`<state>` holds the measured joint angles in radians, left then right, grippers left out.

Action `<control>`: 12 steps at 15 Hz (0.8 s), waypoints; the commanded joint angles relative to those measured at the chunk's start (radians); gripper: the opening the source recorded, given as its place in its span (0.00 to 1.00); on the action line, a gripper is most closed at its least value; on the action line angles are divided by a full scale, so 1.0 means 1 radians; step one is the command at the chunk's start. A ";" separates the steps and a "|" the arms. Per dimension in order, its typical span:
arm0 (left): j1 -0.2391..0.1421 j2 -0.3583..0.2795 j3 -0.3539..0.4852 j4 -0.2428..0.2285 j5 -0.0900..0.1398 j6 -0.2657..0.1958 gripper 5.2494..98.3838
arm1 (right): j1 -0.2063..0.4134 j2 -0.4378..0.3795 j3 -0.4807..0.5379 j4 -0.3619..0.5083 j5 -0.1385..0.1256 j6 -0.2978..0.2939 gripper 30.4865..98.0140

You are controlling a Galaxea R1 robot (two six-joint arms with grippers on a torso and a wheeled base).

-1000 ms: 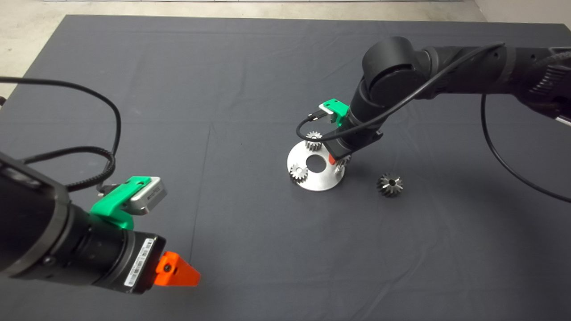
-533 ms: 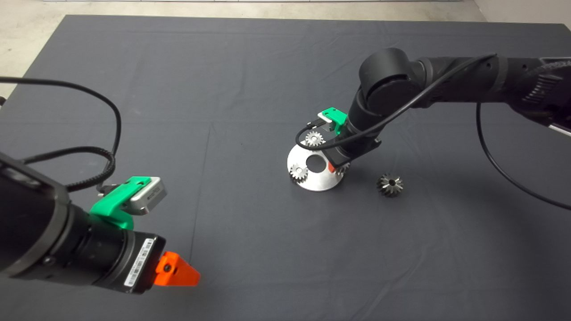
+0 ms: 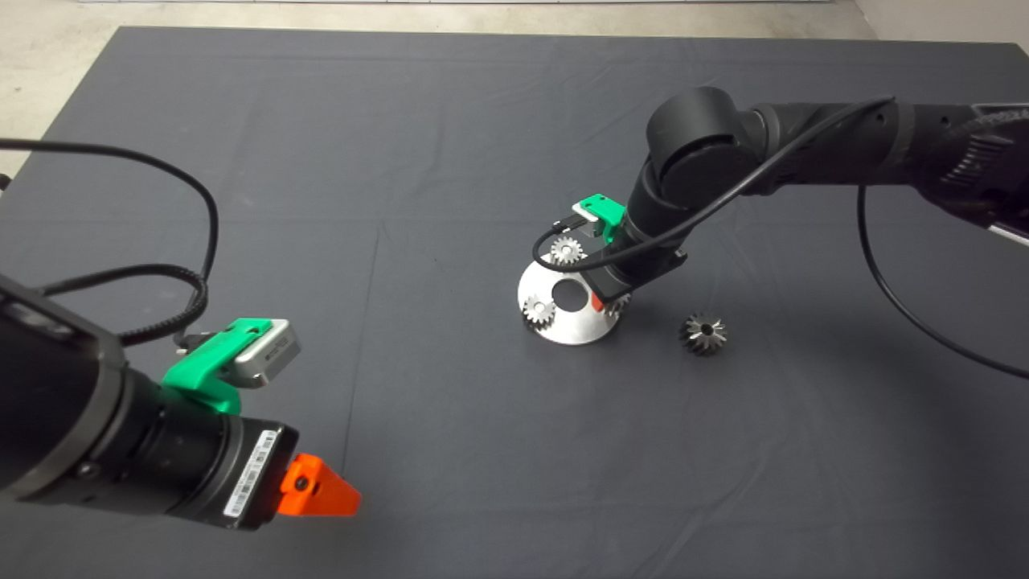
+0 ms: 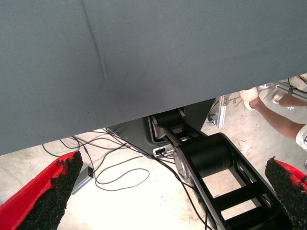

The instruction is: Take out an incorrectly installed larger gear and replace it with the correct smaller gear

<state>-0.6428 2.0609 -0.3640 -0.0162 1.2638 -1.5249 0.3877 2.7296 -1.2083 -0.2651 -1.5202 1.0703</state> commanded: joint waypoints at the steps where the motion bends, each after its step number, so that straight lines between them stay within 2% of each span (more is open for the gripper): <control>1: -0.009 -0.003 0.013 -0.018 0.002 -0.001 1.00 | 0.030 0.003 0.032 -0.016 -0.003 0.004 0.16; 7: -0.008 -0.003 0.013 -0.016 0.002 -0.001 1.00 | 0.031 -0.020 0.055 -0.065 -0.012 0.034 0.16; 12: -0.006 -0.003 0.013 -0.017 0.002 -0.001 1.00 | 0.028 -0.018 0.057 -0.099 -0.014 0.035 0.16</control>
<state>-0.6421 2.0604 -0.3640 -0.0162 1.2643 -1.5251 0.3881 2.7094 -1.1617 -0.3249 -1.5332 1.0983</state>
